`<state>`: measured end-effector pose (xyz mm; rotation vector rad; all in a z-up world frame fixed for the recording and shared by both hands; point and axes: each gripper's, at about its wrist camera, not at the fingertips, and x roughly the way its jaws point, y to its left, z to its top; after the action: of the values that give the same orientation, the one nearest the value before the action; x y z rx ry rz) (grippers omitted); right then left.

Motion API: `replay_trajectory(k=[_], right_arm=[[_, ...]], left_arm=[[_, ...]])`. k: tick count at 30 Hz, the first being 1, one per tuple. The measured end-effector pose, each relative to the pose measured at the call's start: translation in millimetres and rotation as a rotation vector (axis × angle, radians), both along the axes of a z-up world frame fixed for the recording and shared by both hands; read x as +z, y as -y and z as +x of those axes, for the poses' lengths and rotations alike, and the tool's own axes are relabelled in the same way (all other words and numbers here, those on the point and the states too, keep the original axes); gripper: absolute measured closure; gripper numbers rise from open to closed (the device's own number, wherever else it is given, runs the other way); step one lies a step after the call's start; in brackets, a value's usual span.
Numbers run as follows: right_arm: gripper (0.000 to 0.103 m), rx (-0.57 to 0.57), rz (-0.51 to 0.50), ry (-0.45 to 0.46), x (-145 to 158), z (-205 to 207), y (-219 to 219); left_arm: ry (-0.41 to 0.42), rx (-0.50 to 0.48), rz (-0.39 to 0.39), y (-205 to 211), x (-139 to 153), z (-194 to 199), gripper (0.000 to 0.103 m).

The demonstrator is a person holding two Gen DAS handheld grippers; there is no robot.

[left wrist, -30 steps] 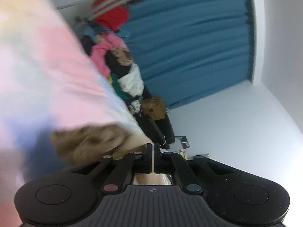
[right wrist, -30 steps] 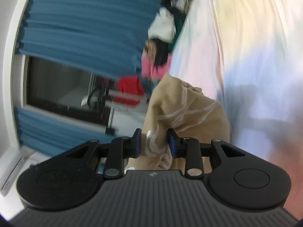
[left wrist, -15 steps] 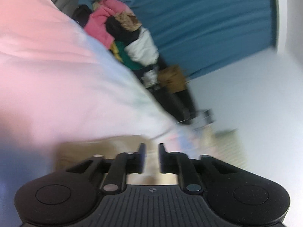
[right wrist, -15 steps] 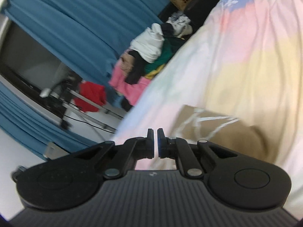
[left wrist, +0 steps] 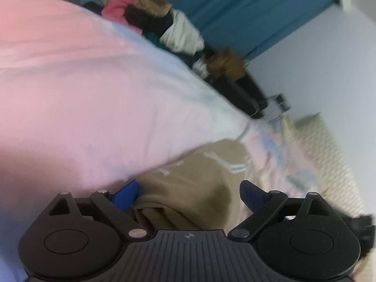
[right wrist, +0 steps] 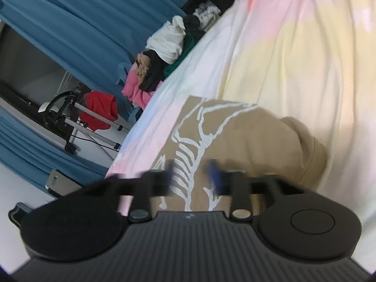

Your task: Fold clothes

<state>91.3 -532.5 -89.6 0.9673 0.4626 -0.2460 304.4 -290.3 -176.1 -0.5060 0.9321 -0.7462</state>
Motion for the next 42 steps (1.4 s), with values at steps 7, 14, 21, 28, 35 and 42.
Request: replay_trajectory(k=[7, 14, 21, 28, 35, 42], right_arm=[[0.03, -0.005, -0.021, 0.011, 18.6, -24.9, -10.6], [0.029, -0.001, 0.02, 0.082, 42.5, -59.7, -50.6], [0.029, 0.065, 0.107, 0.155, 49.5, -69.2, -115.6], [0.029, 0.19, 0.232, 0.156, 30.3, -62.5, -175.3], [0.029, 0.292, 0.248, -0.002, -16.1, -52.6, -212.0], [0.028, 0.304, 0.108, 0.022, -7.9, -57.8, -218.1]], left_arm=[[0.072, 0.046, 0.133, 4.6, 28.1, -18.0, 0.086], [0.408, 0.039, 0.257, -19.1, 155.6, -74.3, 0.088], [0.825, -0.07, 0.478, -53.5, 244.9, -145.3, 0.089], [0.818, -0.118, 0.485, -171.1, 176.0, -271.3, 0.092], [0.617, -0.053, 0.316, -244.7, 106.7, -355.0, 0.093], [0.59, -0.168, 0.286, -225.3, 84.2, -380.3, 0.094]])
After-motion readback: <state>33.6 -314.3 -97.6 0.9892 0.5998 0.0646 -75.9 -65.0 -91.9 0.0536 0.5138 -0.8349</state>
